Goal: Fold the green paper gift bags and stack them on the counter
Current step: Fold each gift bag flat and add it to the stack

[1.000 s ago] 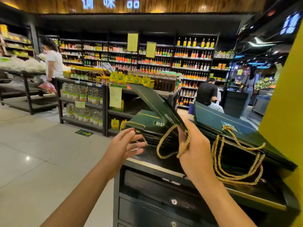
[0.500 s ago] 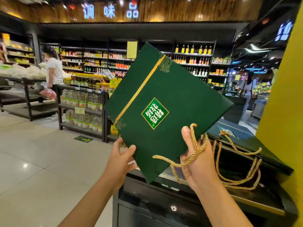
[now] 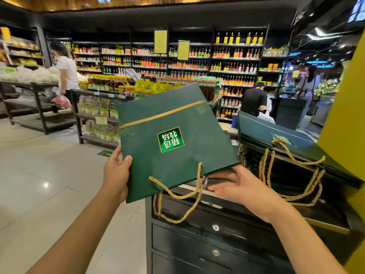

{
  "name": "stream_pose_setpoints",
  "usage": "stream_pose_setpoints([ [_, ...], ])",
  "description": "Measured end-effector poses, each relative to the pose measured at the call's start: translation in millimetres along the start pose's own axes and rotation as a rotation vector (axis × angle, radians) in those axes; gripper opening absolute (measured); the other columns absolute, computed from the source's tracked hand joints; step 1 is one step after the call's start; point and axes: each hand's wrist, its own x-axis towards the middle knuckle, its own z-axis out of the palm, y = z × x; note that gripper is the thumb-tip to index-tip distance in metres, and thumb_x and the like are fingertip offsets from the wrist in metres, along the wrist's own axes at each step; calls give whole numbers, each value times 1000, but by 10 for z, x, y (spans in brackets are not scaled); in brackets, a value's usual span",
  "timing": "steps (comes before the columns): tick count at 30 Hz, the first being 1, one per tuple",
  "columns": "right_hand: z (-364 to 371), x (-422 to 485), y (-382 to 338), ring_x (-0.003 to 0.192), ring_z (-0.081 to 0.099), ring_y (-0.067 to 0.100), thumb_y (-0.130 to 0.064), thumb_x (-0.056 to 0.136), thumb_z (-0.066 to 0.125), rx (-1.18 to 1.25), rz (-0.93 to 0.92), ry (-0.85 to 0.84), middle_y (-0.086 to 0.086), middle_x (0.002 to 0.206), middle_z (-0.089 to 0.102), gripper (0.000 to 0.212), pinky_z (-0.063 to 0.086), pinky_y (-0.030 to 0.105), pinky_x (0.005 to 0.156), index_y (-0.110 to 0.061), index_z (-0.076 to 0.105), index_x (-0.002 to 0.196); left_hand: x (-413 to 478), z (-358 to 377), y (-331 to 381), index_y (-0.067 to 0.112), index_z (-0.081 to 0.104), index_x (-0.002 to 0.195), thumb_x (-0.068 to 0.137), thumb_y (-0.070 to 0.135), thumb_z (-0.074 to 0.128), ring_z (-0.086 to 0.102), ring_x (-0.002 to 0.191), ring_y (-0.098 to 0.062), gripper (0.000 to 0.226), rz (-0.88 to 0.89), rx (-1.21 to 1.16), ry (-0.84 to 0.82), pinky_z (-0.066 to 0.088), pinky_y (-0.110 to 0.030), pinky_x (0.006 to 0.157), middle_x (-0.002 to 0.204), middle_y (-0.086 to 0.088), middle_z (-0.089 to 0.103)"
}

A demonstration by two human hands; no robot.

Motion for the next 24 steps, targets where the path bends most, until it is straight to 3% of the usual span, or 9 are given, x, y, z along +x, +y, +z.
stream_pose_setpoints([
  [3, 11, 73, 109, 95, 76, 21, 13, 100, 40, 8, 82, 133, 7, 123, 70, 50, 62, 24, 76, -17, 54, 136, 15, -24, -78, 24, 45, 151, 105, 1, 46, 74, 88, -16, 51, -39, 54, 19, 61, -28, 60, 110, 3, 76],
  [6, 2, 138, 184, 91, 76, 24, -1, 107, 33, 92, 132, 348, 13, 123, 69, 47, 62, 31, 77, -19, 42, 150, 19, -40, -151, 24, 45, 151, 105, 2, 47, 74, 81, -16, 52, -56, 132, 47, 61, -30, 57, 99, 4, 75],
  [10, -8, 73, 254, 103, 63, 7, -23, 107, 41, -430, -69, 473, -4, 129, 65, 40, 50, 25, 90, -23, 51, 146, 42, -33, -219, 24, 48, 148, 104, 1, 48, 72, 80, -17, 50, -32, 247, 55, 61, -33, 65, 107, -8, 73],
  [13, -4, 148, 303, 131, 50, 11, -27, 106, 48, -608, -231, 412, -5, 145, 54, 42, 37, 26, 110, -20, 50, 148, 88, 9, -243, 20, 50, 147, 103, 3, 51, 70, 81, -19, 47, 2, 339, 70, 58, -34, 70, 101, -9, 73],
  [16, -44, 373, 377, 152, 22, 13, -28, 108, 45, -796, -309, 256, -2, 163, 32, 47, 13, 21, 119, -21, 42, 154, 134, 57, -236, 17, 49, 149, 102, 9, 55, 69, 83, -20, 48, 51, 478, 73, 58, -36, 71, 93, -6, 69],
  [19, -80, 557, 495, 157, 3, 15, -30, 110, 37, -926, -332, 119, 0, 169, 18, 48, 2, 23, 121, -23, 35, 157, 152, 102, -222, 15, 50, 147, 102, 11, 56, 68, 91, -21, 45, 86, 580, 69, 56, -33, 73, 107, -7, 70],
  [21, -80, 595, 567, 156, 0, 12, -31, 111, 33, -904, -294, 75, -3, 169, 14, 48, 1, 22, 120, -26, 32, 158, 170, 131, -190, 14, 54, 142, 100, 10, 56, 65, 105, -25, 43, 117, 670, 59, 56, -40, 86, 123, -8, 67],
  [24, -71, 597, 629, 156, -1, 8, -33, 111, 30, -854, -263, 70, -6, 169, 14, 47, 3, 21, 118, -29, 31, 158, 150, 178, -71, 21, 61, 135, 94, 17, 60, 54, 120, -30, 41, 326, 1043, 84, 45, -49, 102, 130, -8, 59],
])
